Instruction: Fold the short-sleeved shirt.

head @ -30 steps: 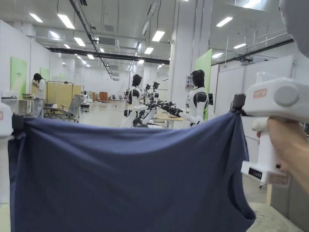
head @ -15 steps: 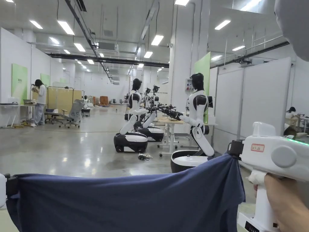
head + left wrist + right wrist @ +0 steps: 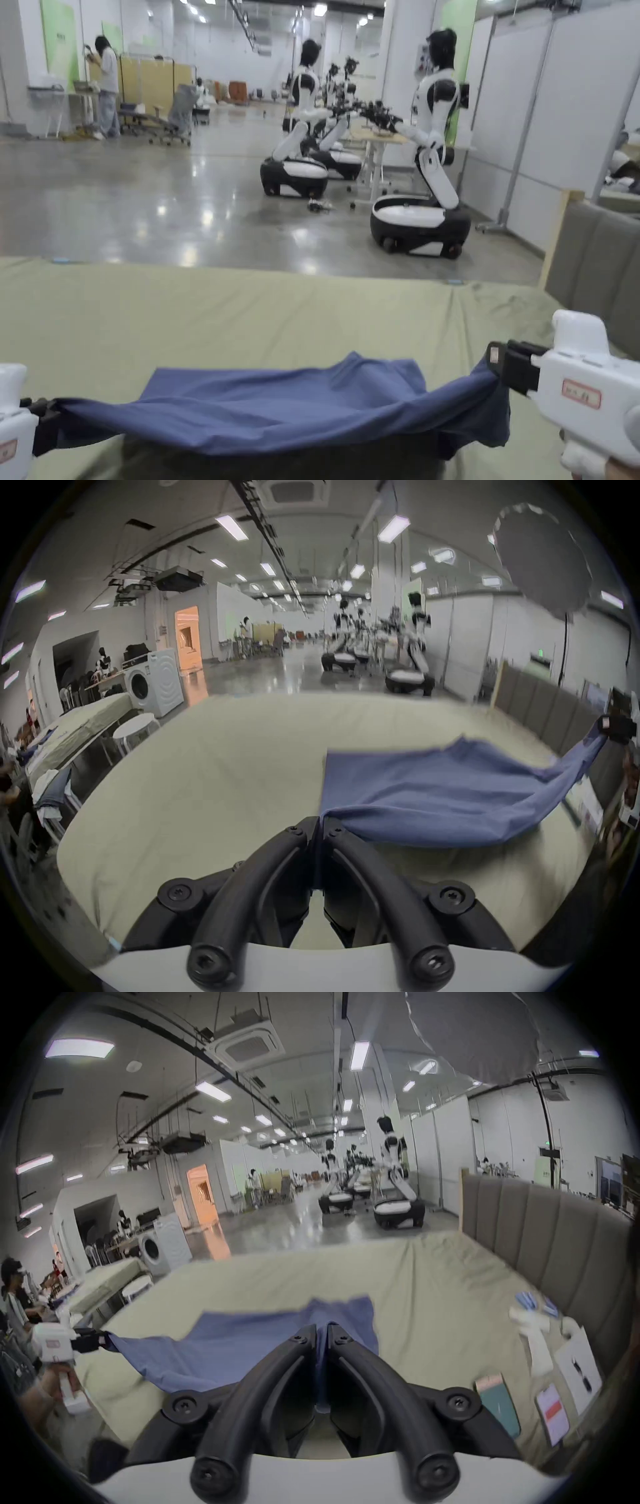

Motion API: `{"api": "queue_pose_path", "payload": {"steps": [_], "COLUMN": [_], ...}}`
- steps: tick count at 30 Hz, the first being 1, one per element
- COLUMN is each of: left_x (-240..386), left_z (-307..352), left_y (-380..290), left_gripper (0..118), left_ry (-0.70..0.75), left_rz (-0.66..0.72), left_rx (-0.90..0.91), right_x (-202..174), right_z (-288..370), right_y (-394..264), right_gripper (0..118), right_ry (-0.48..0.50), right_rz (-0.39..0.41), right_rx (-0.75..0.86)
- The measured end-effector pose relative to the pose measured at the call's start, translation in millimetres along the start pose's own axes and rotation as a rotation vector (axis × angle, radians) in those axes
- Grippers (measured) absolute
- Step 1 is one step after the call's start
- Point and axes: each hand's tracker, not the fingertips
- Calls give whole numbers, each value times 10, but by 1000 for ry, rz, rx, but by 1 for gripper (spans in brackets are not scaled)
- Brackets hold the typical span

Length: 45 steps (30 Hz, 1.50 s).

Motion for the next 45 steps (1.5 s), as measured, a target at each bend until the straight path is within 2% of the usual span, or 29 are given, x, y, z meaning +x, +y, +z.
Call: {"api": "queue_pose_path", "payload": {"steps": [2, 4, 7, 11, 12, 13, 14, 15, 16, 18, 20, 21, 22, 23, 24, 25, 27, 28, 29, 31, 33, 34, 36, 37, 40, 42, 43, 44, 45], "left_x": [-34, -62, -164, -180, -191, -190, -214, -216, -205, -114, -30, -1, -33, -2, 20, 37, 13, -27, -63, -103, -183, -171, -240, -251, -195, -128, -105, -105, -104], "left_z": [-2, 79, 53, 80, 96, 122, 132, 183, 268, 598, 859, 941, 949, 982, 998, 995, 893, 859, 818, 782, 727, 730, 626, 559, 392, 246, 184, 142, 122], "left_y": [-449, -842, -1275, -1350, -1345, -1330, -1317, -1296, -1261, -1176, -1152, -1164, -1248, -1279, -1310, -1358, -1497, -1589, -1642, -1687, -1701, -1632, -1565, -1535, -1467, -1409, -1380, -1348, -1308], "left_gripper": [5, 5, 5, 6, 18, 42, 69, 100, 107, 107, 107, 106, 102, 85, 20, 4, 4, 4, 4, 4, 9, 31, 100, 111, 111, 109, 101, 63, 3], "left_ry": [0, -10, -39, -60, -70, -77, -73, -67, -59, -40, -46, -65, -74, -75, -78, -84, -59, -47, -94, -61, -34, -15, -18, -18, -8, -19, -18, -26, -60], "left_rz": [-81, -152, -135, -76, -72, -87, -112, -142, -172, -211, -222, -220, -215, -204, -196, -187, -162, -170, -153, -140, -147, -139, -143, -150, -212, -238, -243, -234, -196], "left_rx": [-108, -153, -236, -250, -238, -211, -174, -141, -110, -24, 39, 39, 30, 18, 1, -33, -95, -116, -152, -145, -143, -119, -120, -132, -134, -192, -201, -197, -194], "right_x": [42, 97, 206, 293, 297, 322, 355, 360, 343, 302, 199, 149, 92, 11, -40, -96, -212, -309, -337, -433, -328, -340, -295, -300, -291, -292, -286, -241, -215], "right_z": [114, 235, 280, 303, 316, 325, 330, 337, 376, 568, 699, 743, 776, 797, 837, 861, 853, 900, 884, 837, 831, 819, 816, 809, 808, 812, 816, 801, 805], "right_y": [-553, -1002, -1557, -1941, -1951, -1973, -1966, -1936, -1900, -1812, -1719, -1689, -1669, -1649, -1642, -1652, -1725, -1704, -1713, -1747, -1781, -1776, -1787, -1785, -1796, -1786, -1775, -1777, -1765], "right_gripper": [7, 7, 7, 7, 16, 37, 70, 113, 118, 117, 118, 116, 107, 79, 10, 0, 0, 0, 0, 0, 0, 0, 0, 0, 0, 0, 0, 0, 0], "right_ry": [-46, -22, -24, -69, -68, -69, -61, -60, -65, -16, -35, -37, -32, -65, -90, -78, -107, -99, -34, -57, -53, -53, -53, -58, -72, -89, -99, -104, -116], "right_rz": [68, 126, 70, 9, 12, 13, 12, 13, 22, 33, 91, 104, 105, 128, 146, 141, 151, 148, 131, 127, 131, 128, 120, 120, 127, 138, 143, 144, 149], "right_rx": [-51, -106, -225, -236, -233, -221, -218, -223, -224, -86, -69, -63, -65, -81, -102, -102, -106, -98, -126, -143, -160, -165, -176, -181, -191, -203, -211, -222, -237]}}
